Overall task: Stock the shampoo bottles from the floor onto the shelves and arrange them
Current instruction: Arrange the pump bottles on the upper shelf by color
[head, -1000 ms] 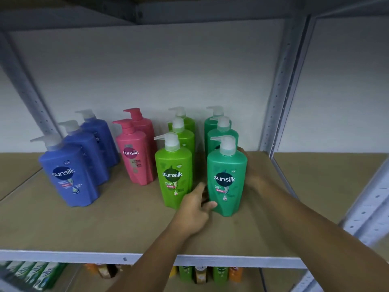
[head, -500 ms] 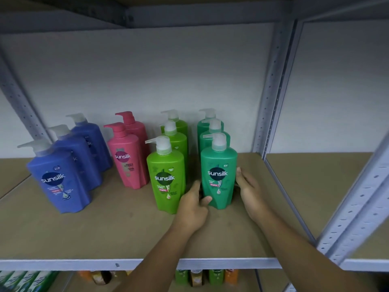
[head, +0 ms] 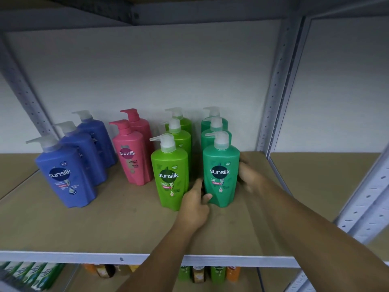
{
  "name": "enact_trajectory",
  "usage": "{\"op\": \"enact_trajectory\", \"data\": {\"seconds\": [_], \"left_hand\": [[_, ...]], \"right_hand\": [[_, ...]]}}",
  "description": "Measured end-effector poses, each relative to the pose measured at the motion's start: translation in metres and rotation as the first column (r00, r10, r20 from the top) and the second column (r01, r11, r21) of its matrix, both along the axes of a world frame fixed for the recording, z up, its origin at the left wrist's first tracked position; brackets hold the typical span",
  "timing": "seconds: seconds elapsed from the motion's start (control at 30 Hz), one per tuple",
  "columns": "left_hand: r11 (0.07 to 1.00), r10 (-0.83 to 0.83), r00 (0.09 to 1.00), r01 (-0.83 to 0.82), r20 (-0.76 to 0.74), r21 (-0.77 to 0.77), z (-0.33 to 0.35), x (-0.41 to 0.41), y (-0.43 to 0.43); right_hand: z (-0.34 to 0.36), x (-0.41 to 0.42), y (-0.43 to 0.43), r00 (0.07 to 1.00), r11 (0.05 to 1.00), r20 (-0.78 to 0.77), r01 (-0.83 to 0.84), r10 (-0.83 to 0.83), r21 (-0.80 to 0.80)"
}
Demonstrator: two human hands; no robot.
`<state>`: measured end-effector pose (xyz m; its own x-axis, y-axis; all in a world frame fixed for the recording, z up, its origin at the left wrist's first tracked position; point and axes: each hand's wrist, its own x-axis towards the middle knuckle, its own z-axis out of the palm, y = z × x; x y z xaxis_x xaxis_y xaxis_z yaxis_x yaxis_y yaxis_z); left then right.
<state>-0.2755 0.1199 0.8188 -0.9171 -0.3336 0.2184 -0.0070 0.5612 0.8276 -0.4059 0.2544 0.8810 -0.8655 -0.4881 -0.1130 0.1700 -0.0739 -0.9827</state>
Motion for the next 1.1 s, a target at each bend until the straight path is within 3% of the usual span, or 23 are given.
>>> {"op": "enact_trajectory", "data": {"seconds": [0.17,0.33,0.47,0.63,1.1], "left_hand": [[1.0,-0.004,1.0,0.003,-0.024,-0.014,-0.002,0.0,-0.001],[0.999,-0.021,0.998,0.019,-0.056,-0.035,-0.001,0.003,-0.001],[0.999,-0.045,0.997,0.046,-0.065,0.016,0.001,0.006,-0.002],[0.993,-0.095,0.99,0.102,-0.107,0.06,0.001,0.007,0.001],[0.999,-0.018,0.991,0.011,-0.134,-0.052,0.001,0.014,0.003]], "right_hand": [[-0.006,0.002,0.002,0.999,1.0,-0.014,0.029,-0.029,0.009],[-0.015,0.033,0.018,0.964,0.976,-0.156,0.218,-0.215,0.001],[-0.03,0.064,0.036,0.94,0.99,-0.312,0.137,-0.139,-0.029],[-0.037,0.077,0.04,0.883,0.995,-0.468,0.059,-0.017,0.075],[-0.036,0.078,0.038,0.868,0.98,-0.496,0.102,-0.004,0.17]]}}
